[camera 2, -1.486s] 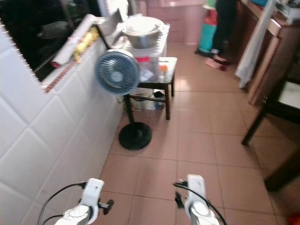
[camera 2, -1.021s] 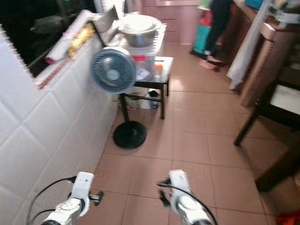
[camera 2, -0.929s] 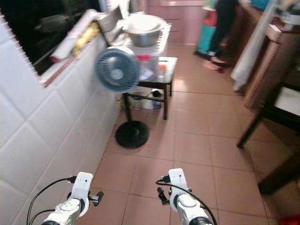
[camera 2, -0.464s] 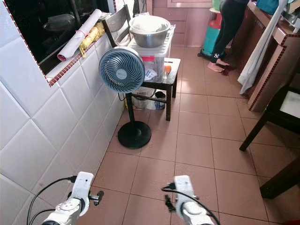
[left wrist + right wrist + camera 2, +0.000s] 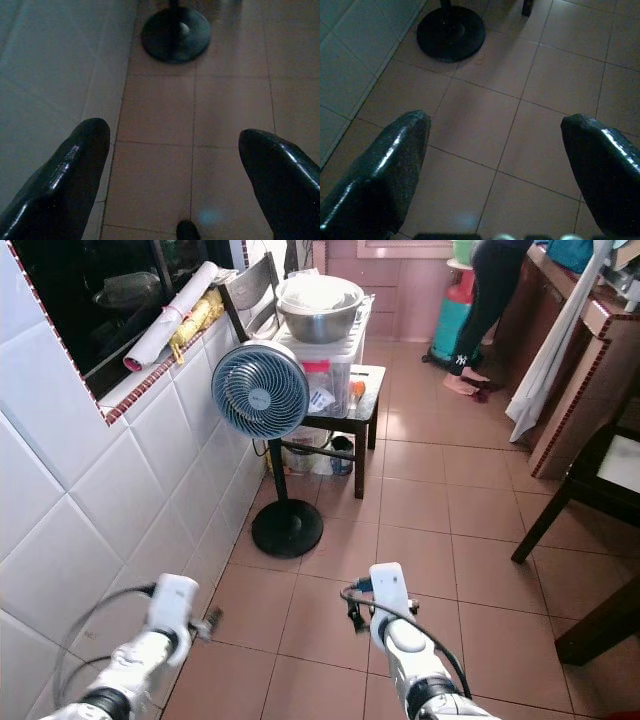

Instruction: Setting the table

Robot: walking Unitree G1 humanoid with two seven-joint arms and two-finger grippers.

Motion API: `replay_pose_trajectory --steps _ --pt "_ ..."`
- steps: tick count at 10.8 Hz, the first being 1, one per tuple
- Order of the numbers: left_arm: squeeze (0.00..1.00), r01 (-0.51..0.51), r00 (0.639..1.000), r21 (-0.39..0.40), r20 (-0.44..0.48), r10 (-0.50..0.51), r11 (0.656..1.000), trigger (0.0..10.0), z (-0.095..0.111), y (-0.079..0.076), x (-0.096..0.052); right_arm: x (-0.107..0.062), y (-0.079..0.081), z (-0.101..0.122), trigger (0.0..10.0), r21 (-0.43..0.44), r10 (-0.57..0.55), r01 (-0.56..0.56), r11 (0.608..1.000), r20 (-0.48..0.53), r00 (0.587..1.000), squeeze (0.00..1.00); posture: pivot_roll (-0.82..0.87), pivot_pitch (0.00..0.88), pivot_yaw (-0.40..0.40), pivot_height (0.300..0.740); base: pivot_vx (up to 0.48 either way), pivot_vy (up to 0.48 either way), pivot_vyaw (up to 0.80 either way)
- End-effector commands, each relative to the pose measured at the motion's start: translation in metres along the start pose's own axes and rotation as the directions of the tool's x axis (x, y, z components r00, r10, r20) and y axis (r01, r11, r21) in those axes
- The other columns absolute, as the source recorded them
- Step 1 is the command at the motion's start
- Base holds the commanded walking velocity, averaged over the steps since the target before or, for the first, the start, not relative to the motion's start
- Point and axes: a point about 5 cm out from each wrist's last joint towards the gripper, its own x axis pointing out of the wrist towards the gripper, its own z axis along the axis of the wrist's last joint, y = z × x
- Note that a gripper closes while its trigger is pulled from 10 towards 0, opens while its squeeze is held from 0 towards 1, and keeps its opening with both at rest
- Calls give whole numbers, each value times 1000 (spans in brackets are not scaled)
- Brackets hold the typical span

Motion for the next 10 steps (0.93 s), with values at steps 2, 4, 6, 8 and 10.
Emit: replay_pose_trajectory --steps 2,4,6,8,10 --pt "0 8 999 -24 32 -7 1000 10000 0 -1 -1 0 2 3 10000 4 20 -20 1000 26 999 0 -56 0 26 740 0 0 0" --pt "0 39 999 -7 32 -38 999 10000 -15 -13 -6 -3 4 -8 10000 9 32 -32 999 14 999 0 -38 0 9 740 0 0 0" --pt "0 93 993 47 71 -96 995 10000 -14 -29 -7 -7 -6 -11 10000 -53 37 -35 998 33 999 0 -71 0 7 740 0 0 0" --pt "0 100 975 84 190 -114 991 10000 -1 -32 -8 -13 -22 -14 10000 -72 27 -22 997 72 997 0 -128 0 26 740 0 0 0" --pt "0 115 943 142 297 -153 983 10000 18 -28 -10 -16 -24 -16 10000 -24 53 -51 998 111 992 0 -127 0 24 740 0 0 0"
